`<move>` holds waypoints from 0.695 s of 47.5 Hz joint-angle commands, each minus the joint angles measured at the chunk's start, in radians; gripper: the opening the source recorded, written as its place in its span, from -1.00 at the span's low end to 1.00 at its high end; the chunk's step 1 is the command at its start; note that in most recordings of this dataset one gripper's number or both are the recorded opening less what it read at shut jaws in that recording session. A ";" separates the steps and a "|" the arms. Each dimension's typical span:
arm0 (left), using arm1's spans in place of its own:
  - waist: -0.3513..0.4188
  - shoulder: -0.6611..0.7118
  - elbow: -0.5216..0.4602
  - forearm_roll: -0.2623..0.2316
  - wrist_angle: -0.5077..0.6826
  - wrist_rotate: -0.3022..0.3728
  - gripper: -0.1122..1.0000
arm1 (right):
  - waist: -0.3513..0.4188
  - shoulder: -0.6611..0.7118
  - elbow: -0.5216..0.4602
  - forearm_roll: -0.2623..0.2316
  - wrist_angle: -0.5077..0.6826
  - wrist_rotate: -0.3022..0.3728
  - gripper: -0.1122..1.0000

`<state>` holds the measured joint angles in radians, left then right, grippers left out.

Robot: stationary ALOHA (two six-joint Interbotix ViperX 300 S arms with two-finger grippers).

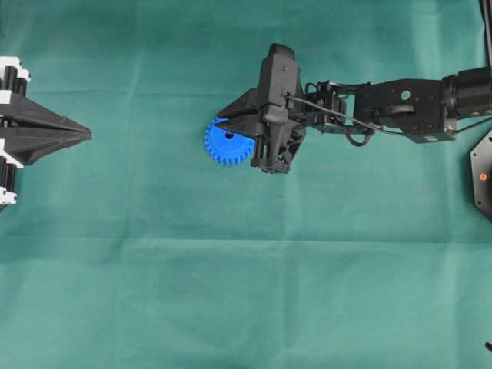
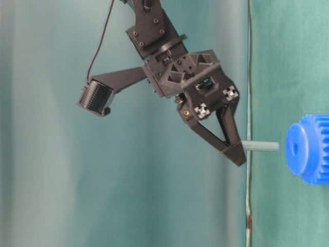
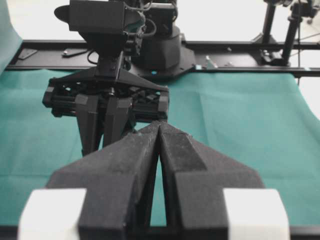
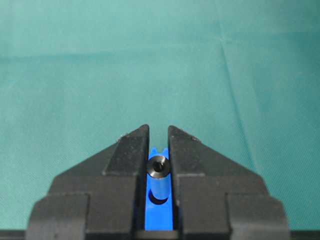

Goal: Insert the shaft placed at a random location into the center hole of the medium gear at another random location.
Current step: 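Lower the shaft into the blue gear's center hole with the right gripper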

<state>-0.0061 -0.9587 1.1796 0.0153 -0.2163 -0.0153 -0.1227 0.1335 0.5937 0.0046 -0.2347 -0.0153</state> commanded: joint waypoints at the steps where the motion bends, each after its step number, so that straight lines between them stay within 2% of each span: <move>1: 0.000 0.008 -0.023 0.002 -0.005 -0.002 -0.80 | 0.003 0.003 -0.028 0.002 -0.020 0.005 -0.60; 12: -0.002 0.008 -0.023 0.002 -0.005 -0.002 -0.80 | 0.002 0.051 -0.028 0.008 -0.041 0.008 -0.60; 33: 0.000 0.008 -0.023 0.002 -0.003 -0.002 -0.80 | 0.002 0.058 -0.026 0.012 -0.052 0.008 -0.60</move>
<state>-0.0061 -0.9587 1.1796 0.0138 -0.2163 -0.0153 -0.1227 0.2071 0.5890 0.0138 -0.2684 -0.0138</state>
